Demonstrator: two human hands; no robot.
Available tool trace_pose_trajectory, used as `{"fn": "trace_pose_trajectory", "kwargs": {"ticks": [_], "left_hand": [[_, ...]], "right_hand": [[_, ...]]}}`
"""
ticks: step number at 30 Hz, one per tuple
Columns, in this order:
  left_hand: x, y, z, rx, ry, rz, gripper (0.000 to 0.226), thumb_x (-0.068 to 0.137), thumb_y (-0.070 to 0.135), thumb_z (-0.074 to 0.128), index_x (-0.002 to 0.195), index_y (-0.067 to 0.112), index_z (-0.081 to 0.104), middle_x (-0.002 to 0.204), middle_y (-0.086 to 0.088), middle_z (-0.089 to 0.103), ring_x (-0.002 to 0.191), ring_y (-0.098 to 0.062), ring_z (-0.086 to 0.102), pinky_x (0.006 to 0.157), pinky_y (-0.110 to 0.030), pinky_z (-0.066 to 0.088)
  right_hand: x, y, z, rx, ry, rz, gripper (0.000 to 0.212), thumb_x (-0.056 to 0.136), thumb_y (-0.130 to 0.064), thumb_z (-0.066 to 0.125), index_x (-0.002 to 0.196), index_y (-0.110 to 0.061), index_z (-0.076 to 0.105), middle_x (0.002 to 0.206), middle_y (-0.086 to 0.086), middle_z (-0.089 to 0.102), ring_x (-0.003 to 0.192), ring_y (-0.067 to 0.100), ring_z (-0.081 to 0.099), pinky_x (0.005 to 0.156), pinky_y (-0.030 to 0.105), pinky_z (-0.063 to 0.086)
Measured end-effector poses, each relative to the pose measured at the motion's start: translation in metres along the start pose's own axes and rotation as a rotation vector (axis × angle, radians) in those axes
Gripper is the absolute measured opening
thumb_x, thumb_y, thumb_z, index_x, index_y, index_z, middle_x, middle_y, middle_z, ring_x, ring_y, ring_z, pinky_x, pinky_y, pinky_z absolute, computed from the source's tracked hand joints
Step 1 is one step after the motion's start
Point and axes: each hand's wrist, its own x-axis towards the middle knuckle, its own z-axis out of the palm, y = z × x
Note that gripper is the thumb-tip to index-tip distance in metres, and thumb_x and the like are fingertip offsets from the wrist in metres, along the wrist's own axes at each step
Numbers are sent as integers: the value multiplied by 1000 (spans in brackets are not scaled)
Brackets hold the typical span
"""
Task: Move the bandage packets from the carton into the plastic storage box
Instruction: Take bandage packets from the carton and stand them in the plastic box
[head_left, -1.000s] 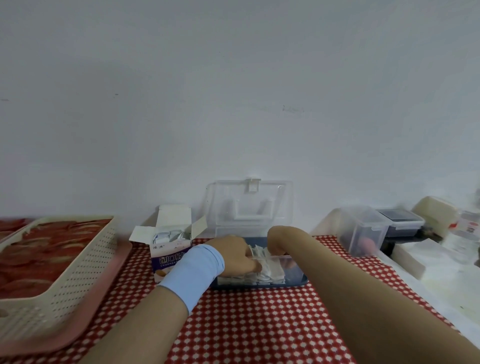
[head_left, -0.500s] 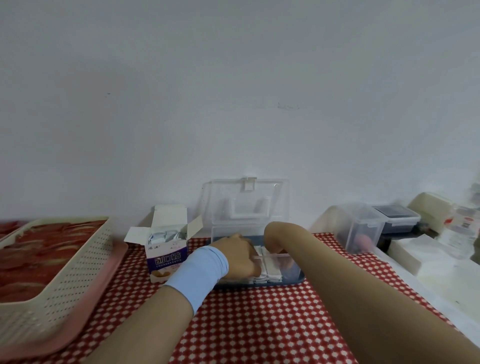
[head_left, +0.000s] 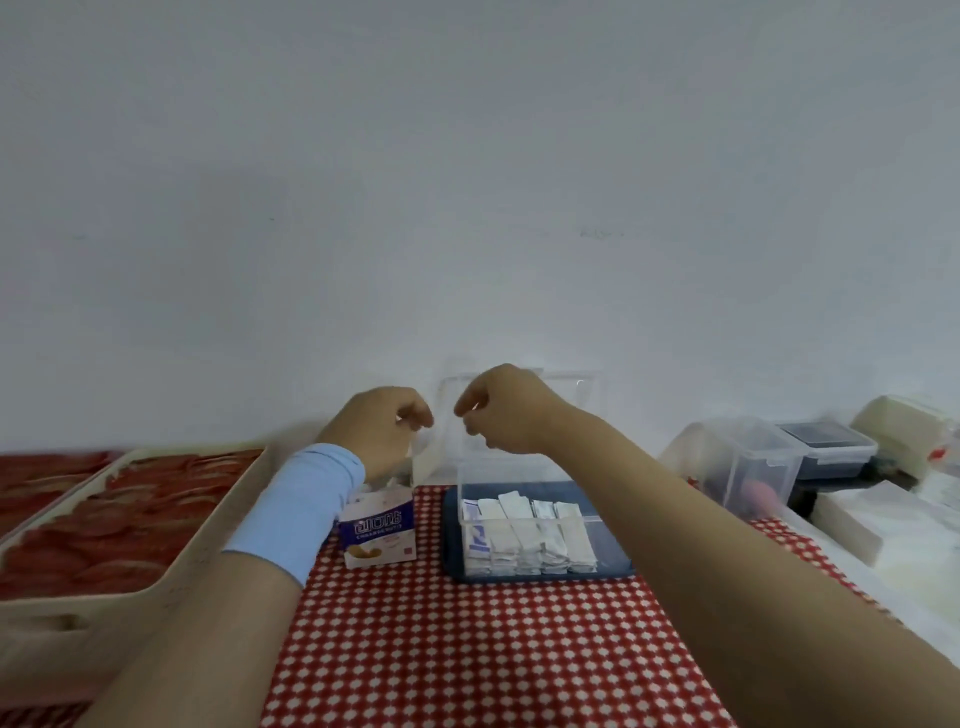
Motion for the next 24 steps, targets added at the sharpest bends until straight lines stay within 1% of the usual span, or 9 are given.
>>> {"fn": "trace_pose_trajectory", "kwargs": {"ticks": [2,4,5,7,8,13,16,19,24], "left_hand": [[-5,-21,-6,94,-3,-68,39,93,-2,44,94,29,68,112,4,66,103,-15,60,88,-24,42],[-9,-38,-6,165,-20,-122,32,94,6,50,108,28,70,121,3,63,110,-15,58,93,-26,43],[-11,-46,-3,205,-24,-139,30,95,13,53,113,30,69,124,4,61,114,-15,56,96,-27,43],[-15,-59,3,286,-7,-154,27,96,25,54,117,37,67,126,6,61,117,-16,55,98,-32,45],[-15,-65,7,297,9,-151,28,96,26,53,117,38,67,125,6,62,117,-17,56,98,-33,46],[-15,-83,15,131,39,-128,37,93,11,54,126,26,63,126,-1,60,115,-21,55,102,-39,46],[-15,-88,18,73,67,-100,34,92,15,58,125,26,64,122,-2,62,111,-20,56,99,-38,49],[-15,-92,16,11,57,-93,32,94,18,58,125,26,63,122,-1,61,107,-18,57,96,-36,50],[-19,-93,10,-47,41,-96,35,98,16,55,132,25,57,130,4,57,110,-11,56,91,-22,43]], "right_hand": [[1,-14,16,-2,-49,-90,23,96,-11,59,112,-16,74,113,-1,71,91,12,63,87,25,52],[7,-23,31,-38,-68,-156,23,97,-12,58,113,-16,75,118,-1,71,105,13,64,98,26,50],[9,-26,37,-58,-78,-179,24,98,-12,57,113,-15,75,119,-1,71,108,13,64,99,25,49],[14,-32,49,-89,-109,-208,24,99,-12,56,114,-14,75,118,0,72,109,13,64,96,22,48],[17,-34,56,-113,-128,-215,24,98,-11,57,114,-15,75,117,0,72,107,14,65,94,23,50],[37,-40,84,-343,-219,-205,33,92,-9,60,117,-26,73,116,-1,71,101,18,65,89,36,56],[46,-47,91,-544,-286,-243,35,94,-11,60,122,-29,70,113,1,68,98,21,64,76,31,53],[54,-56,93,-675,-345,-286,30,96,-15,57,120,-28,70,108,2,67,91,21,63,65,28,43],[63,-60,103,-790,-339,-345,21,97,-22,57,112,-25,73,93,-3,65,79,17,61,61,27,41]]}}
